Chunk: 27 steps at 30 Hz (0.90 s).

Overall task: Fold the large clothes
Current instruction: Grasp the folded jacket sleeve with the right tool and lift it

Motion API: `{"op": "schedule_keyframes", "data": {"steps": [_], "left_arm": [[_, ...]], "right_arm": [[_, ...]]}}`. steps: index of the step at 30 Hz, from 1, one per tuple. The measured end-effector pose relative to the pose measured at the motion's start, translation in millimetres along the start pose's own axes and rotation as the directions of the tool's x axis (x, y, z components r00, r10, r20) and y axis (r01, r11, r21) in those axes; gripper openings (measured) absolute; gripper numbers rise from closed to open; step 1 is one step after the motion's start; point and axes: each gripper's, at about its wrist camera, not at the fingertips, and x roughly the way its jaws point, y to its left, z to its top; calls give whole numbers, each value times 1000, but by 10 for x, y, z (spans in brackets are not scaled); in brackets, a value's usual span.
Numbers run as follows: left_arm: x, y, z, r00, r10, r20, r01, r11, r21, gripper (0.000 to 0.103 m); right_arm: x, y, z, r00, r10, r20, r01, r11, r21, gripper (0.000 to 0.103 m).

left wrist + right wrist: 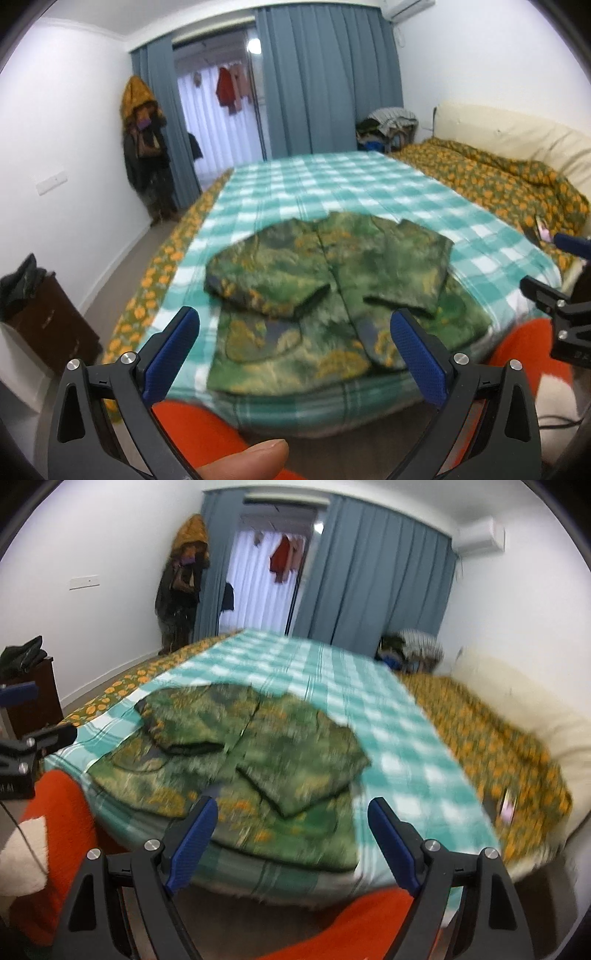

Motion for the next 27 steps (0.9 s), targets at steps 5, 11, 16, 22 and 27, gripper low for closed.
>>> {"op": "schedule_keyframes", "data": {"steps": [5,11,16,22,27], "left_arm": [[54,-8,209,999,19,46,-20,999,25,103],[65,33,326,995,-22,98,24,999,-27,103],[239,-8,360,999,-15,52,15,1000,-3,103],[579,-58,283,999,-27,-41,28,999,19,103],[870,-37,119,982,-103,-155,99,994,-36,103]], "right_arm": [[42,-29,244,998,15,68,-14,1000,-26,85],[66,-31,418,977,8,212,5,998,-64,85],[296,-143,431,980,67,187,-66,998,-10,85],[697,-160,235,970,216,115,-215,976,-21,91],[1313,-183,-50,971,225,-78,-224,974,13,91]]}}
